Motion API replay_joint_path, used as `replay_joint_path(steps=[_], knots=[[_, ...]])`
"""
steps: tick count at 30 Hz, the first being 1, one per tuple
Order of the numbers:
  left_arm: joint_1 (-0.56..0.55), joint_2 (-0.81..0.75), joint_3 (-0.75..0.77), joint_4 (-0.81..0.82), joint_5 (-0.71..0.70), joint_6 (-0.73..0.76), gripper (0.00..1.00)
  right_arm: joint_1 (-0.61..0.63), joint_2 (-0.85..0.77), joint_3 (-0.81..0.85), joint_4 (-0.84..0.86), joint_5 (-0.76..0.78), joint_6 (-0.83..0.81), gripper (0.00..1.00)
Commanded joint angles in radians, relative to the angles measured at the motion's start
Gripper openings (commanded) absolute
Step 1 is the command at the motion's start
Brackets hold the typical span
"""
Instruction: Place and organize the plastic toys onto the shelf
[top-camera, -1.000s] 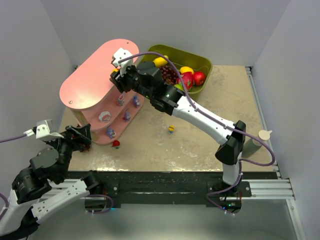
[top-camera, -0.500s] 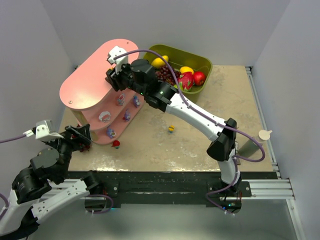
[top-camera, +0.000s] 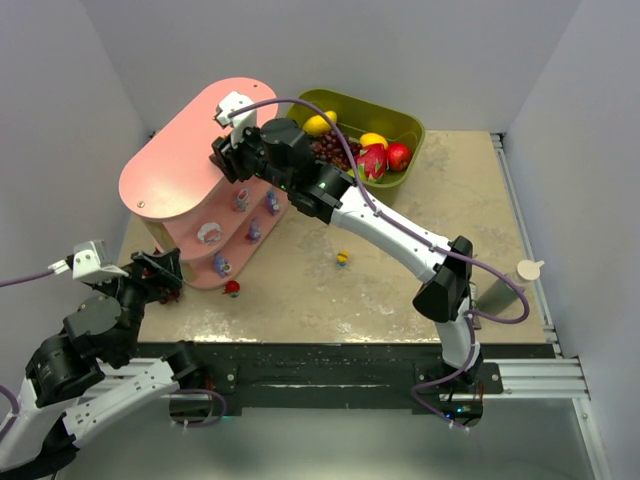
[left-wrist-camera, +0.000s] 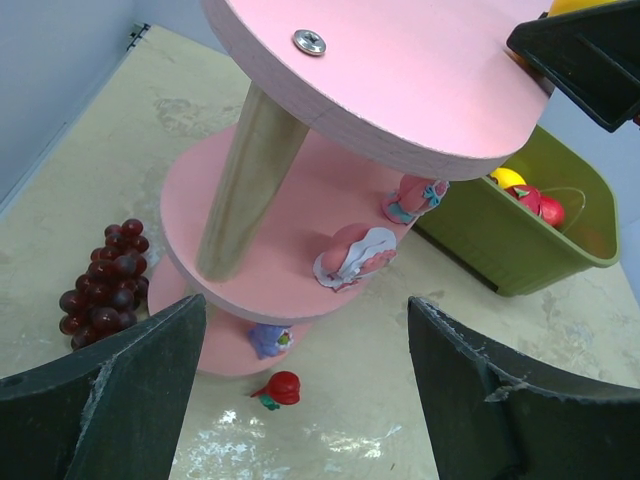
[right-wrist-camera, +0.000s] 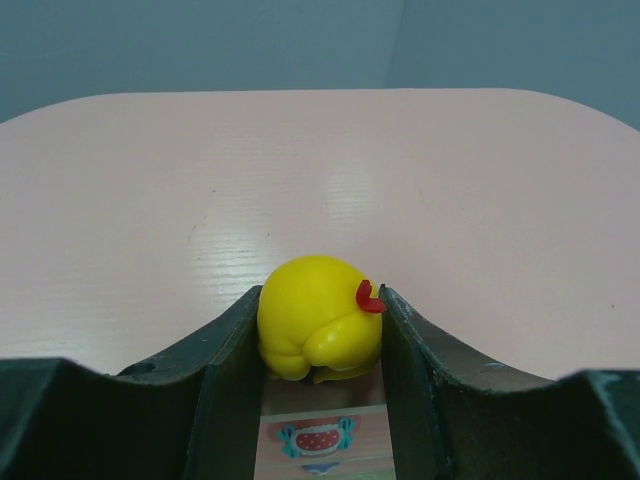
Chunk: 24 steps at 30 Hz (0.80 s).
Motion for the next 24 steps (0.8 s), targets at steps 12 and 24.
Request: replay_joint_path(steps=[12, 24], knots=[[0.001, 0.003, -0.006, 0.016, -0.055, -0.016, 0.87, -0.004, 0.04, 0.08, 0.04, 0.006, -0.003, 0.44], [0.001, 0.003, -0.009, 0.017, -0.067, -0.016, 0.87, -0.002, 0.062, 0.104, 0.037, 0.035, -0.015, 0.57]])
